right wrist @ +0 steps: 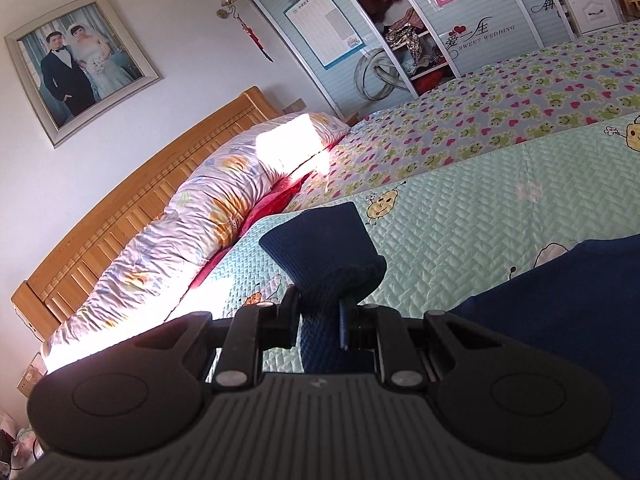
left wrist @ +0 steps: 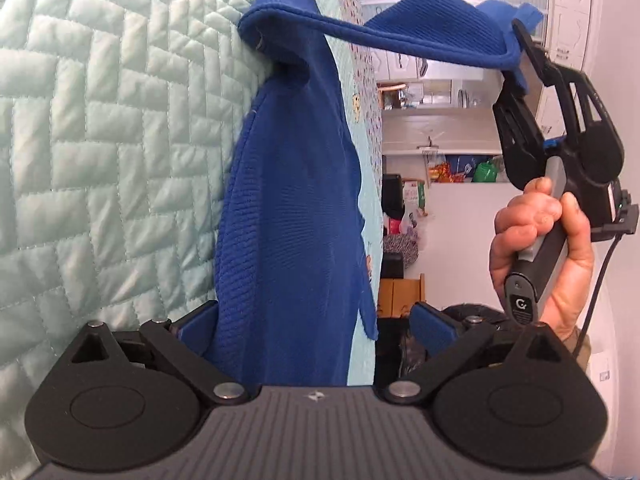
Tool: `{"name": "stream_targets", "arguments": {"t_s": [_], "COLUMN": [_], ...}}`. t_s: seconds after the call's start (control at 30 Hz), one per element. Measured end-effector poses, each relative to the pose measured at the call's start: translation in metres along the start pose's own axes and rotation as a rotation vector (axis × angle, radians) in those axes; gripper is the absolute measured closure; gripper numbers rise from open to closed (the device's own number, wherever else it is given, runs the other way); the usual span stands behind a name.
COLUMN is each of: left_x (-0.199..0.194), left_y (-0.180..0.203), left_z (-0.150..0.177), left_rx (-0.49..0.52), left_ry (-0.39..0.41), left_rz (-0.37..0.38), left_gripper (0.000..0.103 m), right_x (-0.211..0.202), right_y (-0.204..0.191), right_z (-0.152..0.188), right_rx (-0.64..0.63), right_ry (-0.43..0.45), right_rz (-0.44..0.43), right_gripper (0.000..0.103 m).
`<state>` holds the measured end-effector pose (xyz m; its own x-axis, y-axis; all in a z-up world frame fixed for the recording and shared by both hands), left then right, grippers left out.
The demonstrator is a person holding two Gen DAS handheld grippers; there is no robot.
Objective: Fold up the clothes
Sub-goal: 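Lift the held cuff with the right gripper while the left gripper pinches the sweatshirt hem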
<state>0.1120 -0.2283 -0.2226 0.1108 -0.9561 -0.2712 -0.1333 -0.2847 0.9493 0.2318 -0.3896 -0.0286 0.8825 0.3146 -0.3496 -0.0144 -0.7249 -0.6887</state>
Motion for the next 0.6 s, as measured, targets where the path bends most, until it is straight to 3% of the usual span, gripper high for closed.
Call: {"name": "stream_targets", "arguments": {"t_s": [0.03, 0.1, 0.17, 0.33, 0.47, 0.6], "left_x": [-0.003, -0.006, -0.007, -0.008, -0.006, -0.007], "left_y": [-0.003, -0.008, -0.007, -0.002, -0.004, 0.0], "left_z": [-0.001, -0.001, -0.001, 0.001, 0.0, -0.002], "left_rx": [-0.014, -0.022, 0.0, 0.081, 0.122, 0.182], "left_ry": [0.011, 0.018, 0.009, -0.003, 0.025, 0.063], "left_rz": [-0.011, -0.041, -0.065, -0.127, -0.229, -0.283], "left_gripper": [0.012, 0.036, 0.043, 0.047, 0.092, 0.092], "right_x": [-0.001, -0.002, -0.004, -0.009, -0.014, -0.019], "right_y": [-0.002, -0.006, -0.01, -0.006, 0.008, 0.021], "right_z": [-0.001, -0.002, -0.003, -0.004, -0.007, -0.017], "right_rx": [-0.007, -0.022, -0.034, -0.022, 0.004, 0.043], "right_ry": [0.004, 0.011, 0.016, 0.013, 0.016, 0.047], "right_rz": [-0.002, -0.006, -0.01, -0.016, -0.003, -0.002], "right_gripper": [0.084, 0.084, 0.083, 0.083, 0.083, 0.084]}}
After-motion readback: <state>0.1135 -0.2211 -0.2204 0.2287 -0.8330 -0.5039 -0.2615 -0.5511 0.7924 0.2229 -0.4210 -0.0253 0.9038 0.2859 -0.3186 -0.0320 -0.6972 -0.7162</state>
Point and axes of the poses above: each gripper's, at about its wrist camera, not at the fingertips, and x roughly the way its jaws point, y to its right, z to its underside, the point moved 8 cm from there along x, roughly the way its jaws point, and after that the axes turned 9 degrees about x, right-handed, at the moved point
